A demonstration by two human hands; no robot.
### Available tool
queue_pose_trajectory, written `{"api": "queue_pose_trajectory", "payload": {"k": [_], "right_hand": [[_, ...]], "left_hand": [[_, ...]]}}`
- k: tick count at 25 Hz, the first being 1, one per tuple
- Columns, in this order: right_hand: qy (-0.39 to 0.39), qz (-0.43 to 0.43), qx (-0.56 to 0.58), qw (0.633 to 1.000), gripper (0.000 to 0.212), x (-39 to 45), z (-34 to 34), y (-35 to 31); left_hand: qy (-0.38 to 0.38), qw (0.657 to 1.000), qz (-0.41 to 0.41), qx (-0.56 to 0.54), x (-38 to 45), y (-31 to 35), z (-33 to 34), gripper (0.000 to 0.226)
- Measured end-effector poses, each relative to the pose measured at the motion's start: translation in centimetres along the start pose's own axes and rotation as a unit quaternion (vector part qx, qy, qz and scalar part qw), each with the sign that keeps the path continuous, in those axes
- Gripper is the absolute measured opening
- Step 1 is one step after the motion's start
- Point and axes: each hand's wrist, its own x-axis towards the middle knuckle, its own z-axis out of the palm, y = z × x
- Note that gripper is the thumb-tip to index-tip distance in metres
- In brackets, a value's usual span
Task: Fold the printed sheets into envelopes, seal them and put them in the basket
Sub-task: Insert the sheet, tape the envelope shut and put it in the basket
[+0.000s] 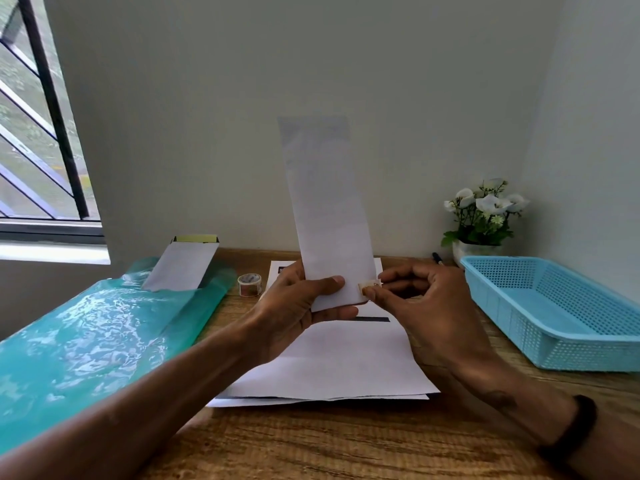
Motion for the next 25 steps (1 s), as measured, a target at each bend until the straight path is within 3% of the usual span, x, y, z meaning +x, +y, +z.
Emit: {"api": "queue_pose_trajectory", "payload": {"k": [6, 16, 20, 25], "right_hand": [[0.003, 0.010, -0.007, 1.000, 0.020, -0.3, 0.0, -0.1], [0.014, 0.025, -0.025, 0.999, 0.022, -0.5, 0.0, -0.5], [0.011, 0.021, -0.028, 0.999, 0.019, -0.7, 0.0, -0.9], [0.001, 0.031, -0.037, 0.999, 0.022, -1.0, 0.3, -1.0]], "left_hand": [[-0.005, 1.000, 0.013, 0.009, -0.2, -0.2, 0.3, 0.059], [-0.002, 0.999, 0.035, 0.031, -0.2, -0.8, 0.4, 0.056], [-0.028, 0.994, 0.053, 0.093, -0.7, -0.6, 0.4, 0.057], [0.019, 0.985, 0.074, 0.154, -1.1, -0.5, 0.9, 0.069]]}}
